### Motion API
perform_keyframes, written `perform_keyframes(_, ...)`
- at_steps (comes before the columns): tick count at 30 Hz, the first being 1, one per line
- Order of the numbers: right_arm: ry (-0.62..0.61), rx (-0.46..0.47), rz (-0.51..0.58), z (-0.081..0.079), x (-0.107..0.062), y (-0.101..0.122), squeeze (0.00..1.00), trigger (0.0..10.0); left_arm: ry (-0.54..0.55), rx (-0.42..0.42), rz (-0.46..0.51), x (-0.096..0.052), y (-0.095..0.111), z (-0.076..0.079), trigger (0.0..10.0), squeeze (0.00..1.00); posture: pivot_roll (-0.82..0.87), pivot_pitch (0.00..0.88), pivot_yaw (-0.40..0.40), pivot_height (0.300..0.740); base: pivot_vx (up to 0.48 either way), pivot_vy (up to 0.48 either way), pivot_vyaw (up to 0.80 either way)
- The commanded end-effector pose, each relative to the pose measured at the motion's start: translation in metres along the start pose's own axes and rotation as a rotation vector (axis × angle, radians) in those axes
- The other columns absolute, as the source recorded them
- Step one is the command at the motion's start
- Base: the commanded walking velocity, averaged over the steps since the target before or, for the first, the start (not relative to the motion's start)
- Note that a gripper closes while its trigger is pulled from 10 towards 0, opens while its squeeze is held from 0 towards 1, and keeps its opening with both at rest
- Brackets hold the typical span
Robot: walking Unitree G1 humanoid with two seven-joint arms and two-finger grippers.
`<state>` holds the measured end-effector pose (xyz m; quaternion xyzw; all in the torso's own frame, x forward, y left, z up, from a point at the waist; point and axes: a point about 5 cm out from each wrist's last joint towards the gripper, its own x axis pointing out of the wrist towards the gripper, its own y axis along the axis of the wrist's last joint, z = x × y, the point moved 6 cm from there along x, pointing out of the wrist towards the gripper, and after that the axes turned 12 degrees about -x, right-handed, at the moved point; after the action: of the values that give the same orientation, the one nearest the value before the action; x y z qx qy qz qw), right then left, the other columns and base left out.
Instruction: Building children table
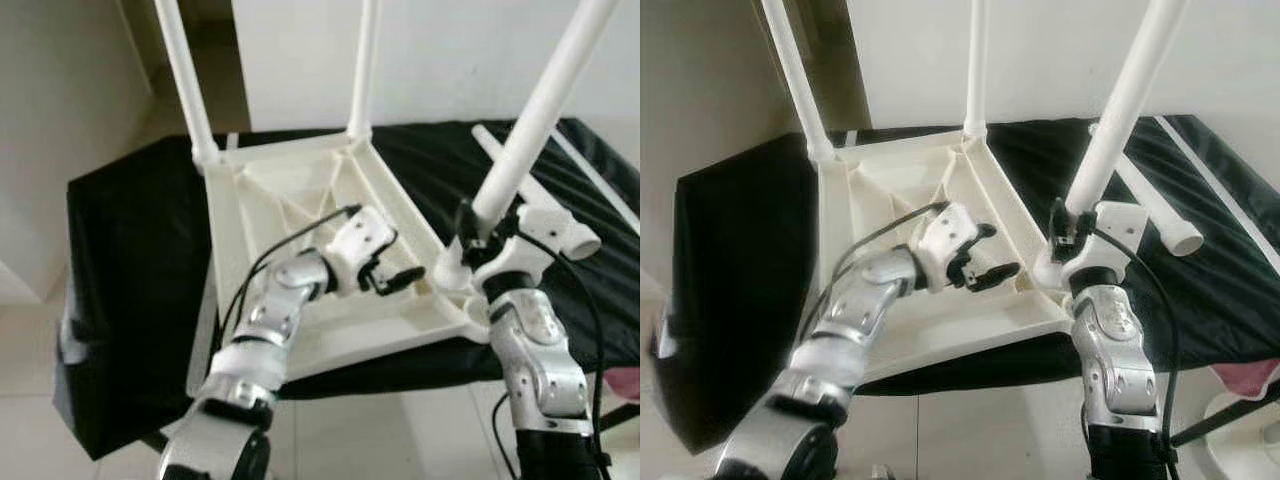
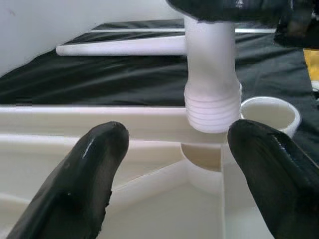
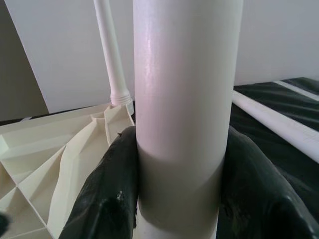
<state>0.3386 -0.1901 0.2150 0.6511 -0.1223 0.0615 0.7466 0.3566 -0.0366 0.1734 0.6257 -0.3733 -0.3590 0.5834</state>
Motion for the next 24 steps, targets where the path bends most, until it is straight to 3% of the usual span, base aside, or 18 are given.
perform_keyframes(1, -0.006, -0.011, 0.046, 0.002, -0.002, 0.01, 0.0, 10.0, 0.155, -0.006, 0.068, -0.003, 0.011, -0.016, 10.0, 0.0, 0.02, 0.0, 0.007, 0.74, 0.0, 0.0, 0.0)
perform_keyframes(6, -0.018, -0.01, 0.06, 0.005, -0.012, 0.013, 0.0, 10.0, 0.031, -0.053, 0.057, -0.012, 0.005, 0.003, 10.0, 0.0, 0.02, 0.0, 0.003, 0.74, 0.0, 0.0, 0.0)
perform_keyframes(11, -0.048, 0.014, 0.087, 0.012, -0.028, 0.017, 0.0, 10.0, -0.145, -0.074, -0.029, -0.024, -0.012, 0.035, 10.0, 0.0, 0.02, 0.0, 0.004, 0.74, 0.0, 0.0, 0.0)
perform_keyframes(14, -0.055, 0.015, 0.085, 0.013, -0.029, 0.016, 0.0, 10.0, -0.158, -0.076, -0.031, -0.025, -0.012, 0.038, 10.0, 0.0, 0.02, 0.0, 0.004, 0.74, 0.0, 0.0, 0.0)
perform_keyframes(18, -0.1, -0.009, 0.047, 0.022, -0.041, 0.008, 0.0, 10.0, -0.236, -0.087, -0.05, -0.032, -0.015, 0.054, 10.0, 0.0, 0.01, 0.0, 0.007, 0.74, 0.0, 0.0, 0.0)
perform_keyframes(24, -0.104, -0.015, 0.042, 0.024, -0.042, 0.007, 0.0, 10.0, -0.228, -0.095, -0.07, -0.031, -0.019, 0.056, 10.0, 0.0, 0.0, 0.0, 0.013, 0.74, 0.0, 0.0, 0.0)
